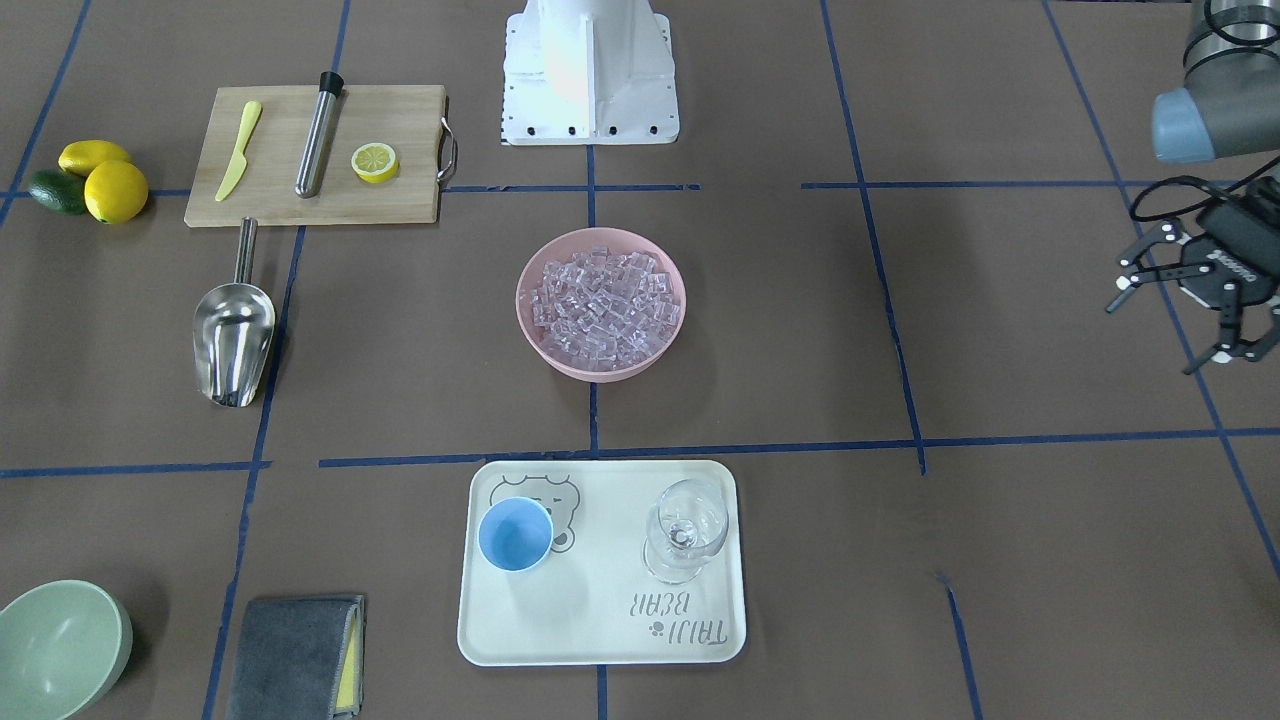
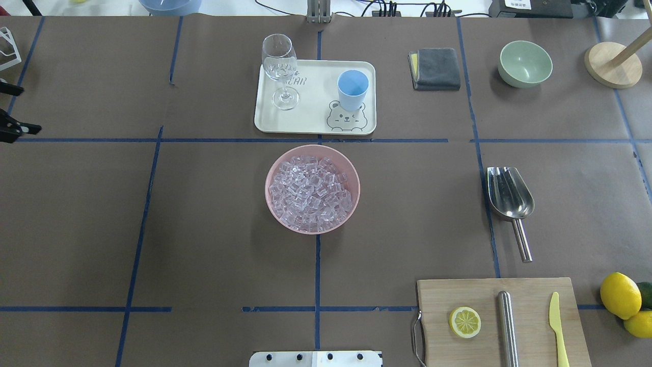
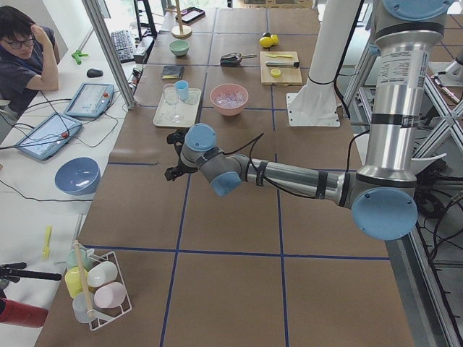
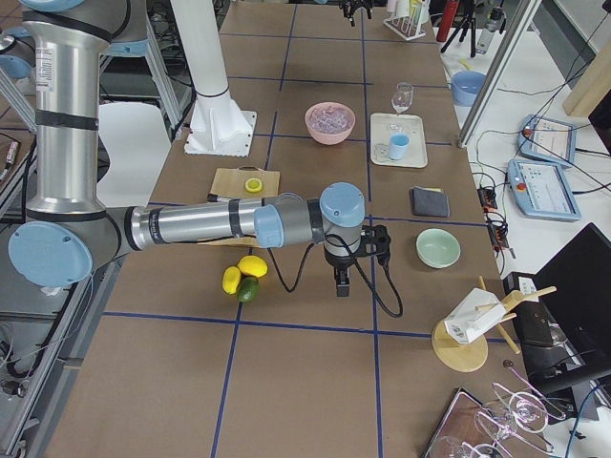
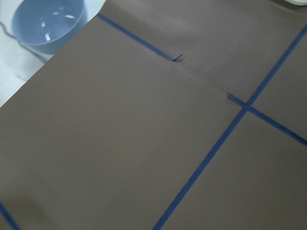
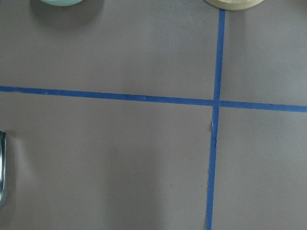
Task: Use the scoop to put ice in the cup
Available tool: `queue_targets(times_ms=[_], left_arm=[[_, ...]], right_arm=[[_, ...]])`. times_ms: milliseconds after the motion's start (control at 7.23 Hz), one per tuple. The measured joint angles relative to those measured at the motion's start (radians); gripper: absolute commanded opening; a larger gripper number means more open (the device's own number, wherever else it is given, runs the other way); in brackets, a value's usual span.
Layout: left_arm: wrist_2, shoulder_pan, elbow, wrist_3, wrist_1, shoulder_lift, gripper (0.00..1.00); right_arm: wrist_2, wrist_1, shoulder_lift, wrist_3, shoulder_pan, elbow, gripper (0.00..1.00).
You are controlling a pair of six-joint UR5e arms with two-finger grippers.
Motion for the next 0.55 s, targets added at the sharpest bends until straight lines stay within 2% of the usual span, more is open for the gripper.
queue_targets(times_ms=[276, 553], left_arm=[[0.007, 0.136, 0.002, -0.055, -0.12, -0.021, 1.0], [0.028, 0.258, 0.012, -0.127, -0.143, -0.089, 1.0]], right_arm=[[0.0, 0.0, 0.002, 0.024, -0.021, 0.025, 1.0], [-0.003, 0.0, 0.003, 0.054, -0.067, 0.063, 1.0]])
